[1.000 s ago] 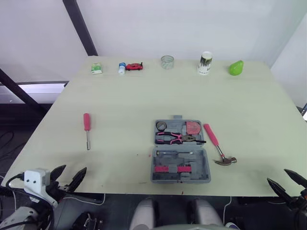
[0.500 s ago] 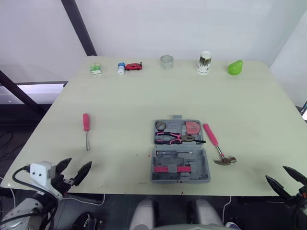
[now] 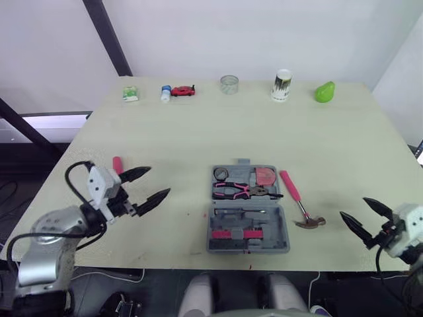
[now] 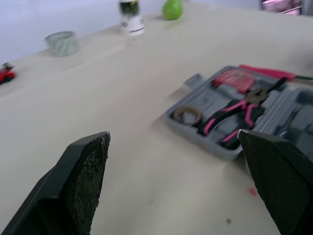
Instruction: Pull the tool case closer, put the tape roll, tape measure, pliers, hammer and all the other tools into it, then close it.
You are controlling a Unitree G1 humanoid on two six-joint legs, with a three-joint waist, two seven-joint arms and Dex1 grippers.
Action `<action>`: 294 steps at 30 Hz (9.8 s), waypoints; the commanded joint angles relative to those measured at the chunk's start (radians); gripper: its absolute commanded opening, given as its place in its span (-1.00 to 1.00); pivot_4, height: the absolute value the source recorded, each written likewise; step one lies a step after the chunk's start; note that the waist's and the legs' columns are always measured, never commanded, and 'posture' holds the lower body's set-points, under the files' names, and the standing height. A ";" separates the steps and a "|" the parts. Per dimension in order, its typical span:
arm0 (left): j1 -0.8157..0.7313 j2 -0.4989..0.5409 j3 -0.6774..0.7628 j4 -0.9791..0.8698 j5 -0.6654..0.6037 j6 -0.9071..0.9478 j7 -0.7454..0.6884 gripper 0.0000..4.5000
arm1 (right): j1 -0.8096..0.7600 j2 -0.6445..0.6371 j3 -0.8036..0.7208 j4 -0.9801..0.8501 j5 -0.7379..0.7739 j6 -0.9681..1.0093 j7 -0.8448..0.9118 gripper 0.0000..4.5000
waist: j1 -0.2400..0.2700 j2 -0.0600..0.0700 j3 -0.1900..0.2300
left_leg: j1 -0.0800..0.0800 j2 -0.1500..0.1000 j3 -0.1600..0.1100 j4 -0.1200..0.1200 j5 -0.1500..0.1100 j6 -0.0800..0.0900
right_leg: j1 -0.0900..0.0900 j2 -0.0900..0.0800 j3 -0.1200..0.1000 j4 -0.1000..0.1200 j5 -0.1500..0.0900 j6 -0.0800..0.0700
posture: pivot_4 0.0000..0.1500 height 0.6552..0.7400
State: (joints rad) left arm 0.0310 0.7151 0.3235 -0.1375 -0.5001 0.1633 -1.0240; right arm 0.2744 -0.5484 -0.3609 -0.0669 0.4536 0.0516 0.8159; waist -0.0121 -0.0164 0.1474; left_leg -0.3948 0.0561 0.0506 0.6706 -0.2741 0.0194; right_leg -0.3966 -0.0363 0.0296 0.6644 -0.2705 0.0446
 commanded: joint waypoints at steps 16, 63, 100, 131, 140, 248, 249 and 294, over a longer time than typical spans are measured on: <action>-0.211 0.075 -0.191 -0.167 -0.166 0.153 -0.282 0.98 | -0.104 0.056 0.235 -0.186 -0.149 0.293 -0.253 1.00 | 0.002 0.000 0.000 | -0.002 0.000 -0.001 0.000 0.000 0.000 | -0.001 0.001 -0.001 -0.001 0.000 0.000 | 1.00 1.00; -0.337 0.083 -0.267 -0.121 -0.173 0.138 -0.417 1.00 | -0.074 0.054 0.180 -0.393 -0.164 0.594 -0.386 -0.98 | 0.009 -0.001 0.000 | -0.003 -0.001 -0.001 0.001 0.000 0.000 | -0.001 0.002 -0.001 -0.002 0.000 0.001 | 1.00 1.00; -0.128 0.279 -0.178 0.043 -0.180 -0.097 -0.590 1.00 | -0.866 -0.325 0.950 -0.548 -0.143 0.995 0.069 -0.98 | 0.000 -0.002 0.004 | -0.011 0.000 -0.001 0.002 0.000 0.000 | -0.010 0.001 -0.002 0.000 0.000 0.000 | 1.00 1.00; -0.124 0.341 -0.212 0.142 -0.154 -0.238 -0.590 1.00 | -0.956 -0.155 1.101 -0.417 -0.288 1.002 0.058 -0.98 | -0.003 -0.001 0.004 | -0.020 0.001 -0.002 0.013 0.000 0.000 | -0.020 0.002 -0.003 0.013 0.000 0.000 | 1.00 1.00; -0.140 0.327 -0.227 0.151 -0.155 -0.244 -0.590 1.00 | -0.940 -0.162 1.085 -0.396 -0.316 0.972 0.052 -0.49 | -0.002 -0.001 0.004 | -0.020 0.001 -0.002 0.013 0.000 0.000 | -0.020 0.002 -0.003 0.014 0.000 0.000 | 1.00 1.00; -0.146 -0.103 0.206 0.572 0.178 -0.154 0.550 1.00 | -0.092 -0.109 0.240 -0.322 0.124 0.091 0.289 0.95 | 0.000 -0.010 -0.001 | -0.001 0.001 0.004 0.011 0.000 0.000 | -0.005 0.001 0.005 0.013 0.000 0.001 | 1.00 1.00; -0.172 -0.098 0.195 0.590 0.187 -0.150 0.559 1.00 | -0.121 -0.112 0.253 -0.332 0.121 0.099 0.287 0.95 | -0.001 -0.010 -0.001 | -0.001 0.001 0.004 0.011 0.000 0.000 | -0.005 0.001 0.005 0.014 0.000 0.001 | 1.00 1.00; -0.284 -0.157 0.021 0.548 0.236 0.069 0.616 -0.81 | -0.313 -0.118 0.299 -0.458 0.153 0.236 0.220 1.00 | -0.003 -0.012 0.000 | -0.005 0.001 -0.001 0.011 0.000 0.000 | -0.006 0.000 -0.001 0.013 0.000 0.001 | 1.00 1.00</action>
State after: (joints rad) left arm -0.2893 0.5649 0.3442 0.5699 -0.2242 0.1745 -0.4030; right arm -0.0440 -0.6608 -0.0363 -0.4833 0.5853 0.3019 1.0380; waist -0.0149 -0.0282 0.1477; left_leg -0.4002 0.0578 0.0494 0.6819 -0.2742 0.0192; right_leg -0.4022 -0.0373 0.0286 0.6776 -0.2702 0.0452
